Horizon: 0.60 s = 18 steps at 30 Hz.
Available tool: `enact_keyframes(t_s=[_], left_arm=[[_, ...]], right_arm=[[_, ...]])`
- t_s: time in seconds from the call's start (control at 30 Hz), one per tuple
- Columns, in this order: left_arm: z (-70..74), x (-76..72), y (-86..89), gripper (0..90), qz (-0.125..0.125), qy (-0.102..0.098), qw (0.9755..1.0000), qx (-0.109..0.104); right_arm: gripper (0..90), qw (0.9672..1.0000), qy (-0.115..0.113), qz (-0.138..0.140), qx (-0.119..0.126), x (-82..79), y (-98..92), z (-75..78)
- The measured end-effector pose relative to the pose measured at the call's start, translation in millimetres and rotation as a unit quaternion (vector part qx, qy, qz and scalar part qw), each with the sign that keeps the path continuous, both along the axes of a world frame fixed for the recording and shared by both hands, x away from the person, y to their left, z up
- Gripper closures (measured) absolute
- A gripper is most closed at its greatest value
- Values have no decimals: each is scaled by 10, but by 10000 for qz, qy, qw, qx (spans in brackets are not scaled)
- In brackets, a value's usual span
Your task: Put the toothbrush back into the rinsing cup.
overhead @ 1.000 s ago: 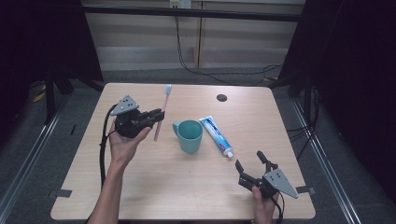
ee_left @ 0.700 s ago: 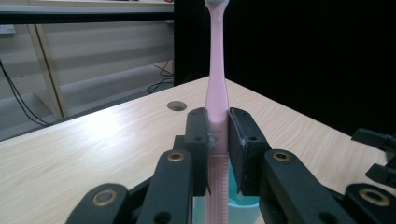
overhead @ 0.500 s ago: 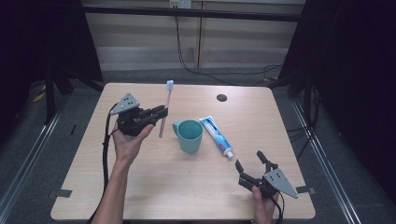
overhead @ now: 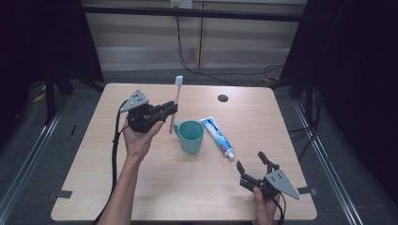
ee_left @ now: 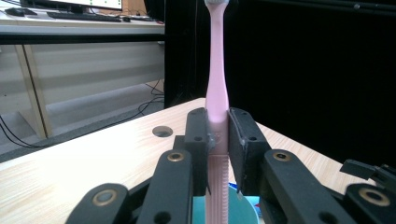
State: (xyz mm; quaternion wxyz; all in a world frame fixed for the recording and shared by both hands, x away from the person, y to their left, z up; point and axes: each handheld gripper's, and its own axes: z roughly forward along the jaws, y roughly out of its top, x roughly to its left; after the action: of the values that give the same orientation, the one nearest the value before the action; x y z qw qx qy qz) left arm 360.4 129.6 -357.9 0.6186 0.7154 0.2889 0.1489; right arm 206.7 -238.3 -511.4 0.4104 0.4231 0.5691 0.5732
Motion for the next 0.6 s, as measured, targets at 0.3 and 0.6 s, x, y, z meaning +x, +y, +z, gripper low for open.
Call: enact_keyframes(t_s=[0.3,0.6], left_arm=[[-3,24,-125,788,-68,-12,9999,-108],[-75,79,-224,788,-282,-5,9990,-334]], right_arm=[[137,10000,0,9,-1,0,0,0],[137,10000,8,16,4,-1,0,0]])
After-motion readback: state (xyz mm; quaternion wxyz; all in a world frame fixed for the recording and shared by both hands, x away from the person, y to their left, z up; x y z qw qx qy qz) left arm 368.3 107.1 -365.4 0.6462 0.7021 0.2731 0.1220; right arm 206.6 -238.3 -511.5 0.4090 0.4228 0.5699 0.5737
